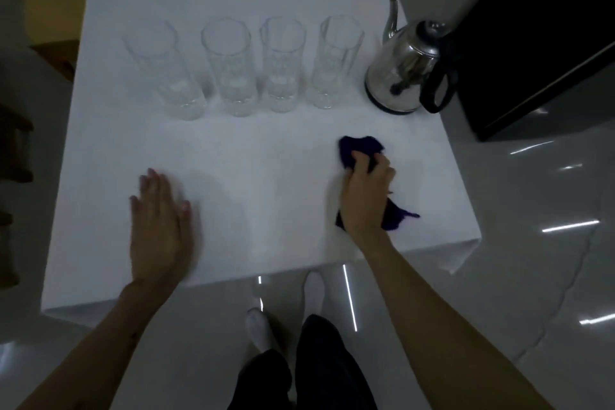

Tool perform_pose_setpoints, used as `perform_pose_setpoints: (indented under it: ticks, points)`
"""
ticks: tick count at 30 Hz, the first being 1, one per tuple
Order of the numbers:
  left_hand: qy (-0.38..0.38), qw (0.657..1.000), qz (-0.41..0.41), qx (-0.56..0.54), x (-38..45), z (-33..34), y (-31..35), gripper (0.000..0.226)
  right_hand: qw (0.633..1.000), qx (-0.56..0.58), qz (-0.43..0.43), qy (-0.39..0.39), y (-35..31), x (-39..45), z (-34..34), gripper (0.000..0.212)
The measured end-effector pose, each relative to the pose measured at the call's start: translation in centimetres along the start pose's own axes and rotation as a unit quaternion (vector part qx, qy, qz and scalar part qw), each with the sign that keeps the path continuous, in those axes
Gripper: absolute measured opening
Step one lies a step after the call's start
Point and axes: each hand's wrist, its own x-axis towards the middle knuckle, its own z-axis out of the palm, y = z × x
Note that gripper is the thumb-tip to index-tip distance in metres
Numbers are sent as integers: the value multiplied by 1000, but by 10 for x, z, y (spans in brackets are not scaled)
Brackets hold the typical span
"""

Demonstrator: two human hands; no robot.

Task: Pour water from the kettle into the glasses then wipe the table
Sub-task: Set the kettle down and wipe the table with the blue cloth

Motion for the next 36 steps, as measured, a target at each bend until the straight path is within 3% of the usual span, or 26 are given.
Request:
perform_pose_setpoints:
  ticks: [2,4,7,9,12,15,18,21,25,27,32,34,36]
  points:
    - [-29,997,62,-22,8,14,36,67,988,27,-142,-57,-23,-14,8,34]
    - [-50,994,83,-49,15,24,64,66,951,62,-275,-127,-19,-37,0,34]
    - [-68,989,94,-86,19,33,93,66,911,96,-348,-198,24,-51,-28,31]
    - [-80,985,118,-97,19,37,109,66,937,99,-288,-173,59,-48,-45,29]
    - [-94,979,148,-107,20,48,140,67,984,99,-128,-70,89,-25,-64,32]
    - [-112,971,171,-121,29,62,177,69,995,100,-20,-12,92,17,-64,34]
    - [-114,967,197,-117,44,75,215,64,995,99,9,-34,90,48,-48,31]
    - [-96,969,201,-109,59,85,245,54,991,112,10,-70,93,49,-47,41]
    - [-71,982,148,-96,77,96,283,41,987,115,105,-25,115,36,-63,41]
    - [-92,987,101,-83,85,100,300,42,993,68,94,-9,120,31,-67,44]
    - [-137,978,54,-151,95,103,323,27,994,65,41,-81,119,41,-67,33]
    - [-146,962,74,-217,93,98,327,14,979,129,63,-145,120,48,-72,17]
    - [-134,950,60,-276,89,91,327,10,946,221,107,-212,123,53,-83,15]
